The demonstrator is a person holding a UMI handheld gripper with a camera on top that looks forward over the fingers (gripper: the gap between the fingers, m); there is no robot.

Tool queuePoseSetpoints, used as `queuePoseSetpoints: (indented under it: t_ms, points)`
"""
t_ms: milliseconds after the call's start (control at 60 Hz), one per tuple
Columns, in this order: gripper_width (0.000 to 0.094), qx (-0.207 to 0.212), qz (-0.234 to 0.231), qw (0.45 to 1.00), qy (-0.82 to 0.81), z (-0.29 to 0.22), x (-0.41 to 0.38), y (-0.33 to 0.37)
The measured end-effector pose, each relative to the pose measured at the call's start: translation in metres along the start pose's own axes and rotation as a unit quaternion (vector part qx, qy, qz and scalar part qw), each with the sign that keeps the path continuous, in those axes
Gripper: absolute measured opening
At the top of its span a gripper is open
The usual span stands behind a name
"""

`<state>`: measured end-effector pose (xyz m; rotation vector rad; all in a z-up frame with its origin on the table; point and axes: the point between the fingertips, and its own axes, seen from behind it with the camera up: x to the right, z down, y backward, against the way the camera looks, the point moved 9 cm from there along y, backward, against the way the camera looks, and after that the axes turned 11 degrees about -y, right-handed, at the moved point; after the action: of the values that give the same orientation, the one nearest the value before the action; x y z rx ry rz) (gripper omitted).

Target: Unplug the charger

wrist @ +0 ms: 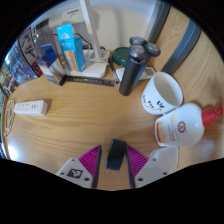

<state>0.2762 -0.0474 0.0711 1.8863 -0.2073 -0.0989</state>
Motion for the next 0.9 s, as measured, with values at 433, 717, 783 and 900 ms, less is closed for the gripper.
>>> queuePoseSetpoints:
  t_ms: [433, 717, 783, 900]
  points:
    - [0.0848, 0.277, -0.038, 0.957, -0.073, -0.024, -0.053, 0.167]
    - [0.085, 0.384, -0.083, 0.915, -0.094, 0.045, -0.151, 0.235]
    - [0.0855, 0.383, -0.09, 0.915, -0.089, 0.064, -0.176, 0.234]
    - [0.0862, 0.374, -0.101, 0.918, -0.084, 0.091, -0.207, 0.23]
